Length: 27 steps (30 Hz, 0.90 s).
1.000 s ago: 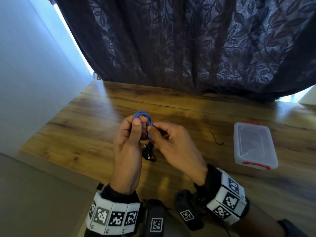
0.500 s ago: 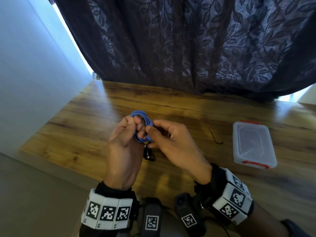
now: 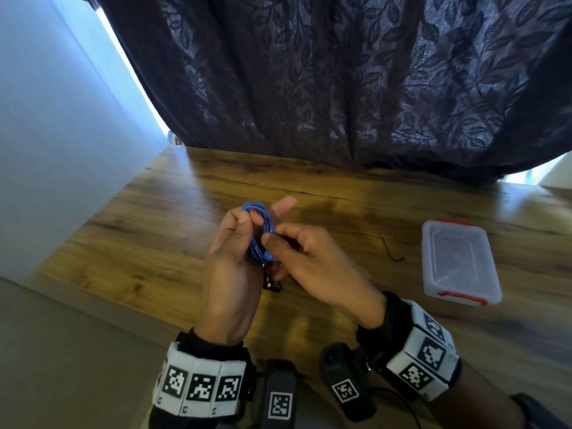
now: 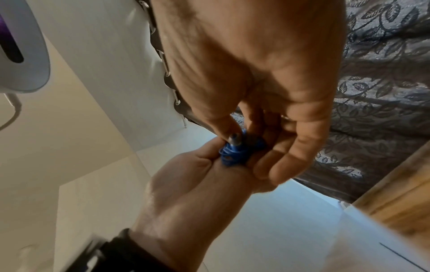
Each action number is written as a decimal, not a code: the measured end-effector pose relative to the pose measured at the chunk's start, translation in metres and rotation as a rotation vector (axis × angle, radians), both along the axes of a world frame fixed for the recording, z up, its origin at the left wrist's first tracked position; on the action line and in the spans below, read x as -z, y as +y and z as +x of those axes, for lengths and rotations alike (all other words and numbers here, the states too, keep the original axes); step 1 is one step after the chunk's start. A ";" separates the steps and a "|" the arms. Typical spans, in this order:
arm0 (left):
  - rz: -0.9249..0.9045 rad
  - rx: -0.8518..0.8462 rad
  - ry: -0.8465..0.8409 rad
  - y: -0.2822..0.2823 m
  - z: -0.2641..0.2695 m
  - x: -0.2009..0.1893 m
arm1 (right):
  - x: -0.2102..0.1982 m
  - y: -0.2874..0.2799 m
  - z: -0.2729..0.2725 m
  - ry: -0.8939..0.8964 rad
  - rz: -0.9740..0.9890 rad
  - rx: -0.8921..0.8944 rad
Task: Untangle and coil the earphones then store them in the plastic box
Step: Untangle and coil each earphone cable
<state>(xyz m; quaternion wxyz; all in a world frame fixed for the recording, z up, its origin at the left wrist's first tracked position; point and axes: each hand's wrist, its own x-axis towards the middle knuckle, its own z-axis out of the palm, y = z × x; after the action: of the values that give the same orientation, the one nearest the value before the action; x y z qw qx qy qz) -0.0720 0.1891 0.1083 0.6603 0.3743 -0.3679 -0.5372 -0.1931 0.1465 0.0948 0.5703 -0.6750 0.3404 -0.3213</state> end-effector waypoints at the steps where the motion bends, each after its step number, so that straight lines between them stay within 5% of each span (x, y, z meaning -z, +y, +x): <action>1: 0.012 0.002 -0.022 0.000 -0.001 -0.001 | 0.001 -0.001 -0.001 -0.001 0.012 -0.031; 7: 0.011 -0.072 -0.043 -0.002 0.009 0.001 | 0.009 -0.006 -0.020 0.154 0.176 -0.197; 11: -0.011 -0.125 -0.245 -0.003 0.014 0.009 | -0.001 -0.013 -0.047 0.270 -0.057 -0.091; 14: 0.004 -0.038 -0.366 -0.002 0.012 0.016 | -0.016 -0.014 -0.052 0.168 -0.221 0.073; 17: 0.046 0.099 -0.486 -0.002 0.010 0.022 | -0.023 -0.013 -0.046 0.055 -0.211 0.044; 27: 0.102 0.278 -0.542 -0.001 0.007 0.022 | -0.018 -0.018 -0.045 0.109 -0.137 0.014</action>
<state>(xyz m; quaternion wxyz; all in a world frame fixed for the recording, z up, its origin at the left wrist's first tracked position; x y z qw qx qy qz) -0.0647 0.1884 0.0866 0.4388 0.4824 -0.5509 -0.5208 -0.2384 0.1284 0.1124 0.5011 -0.7266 0.3527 -0.3107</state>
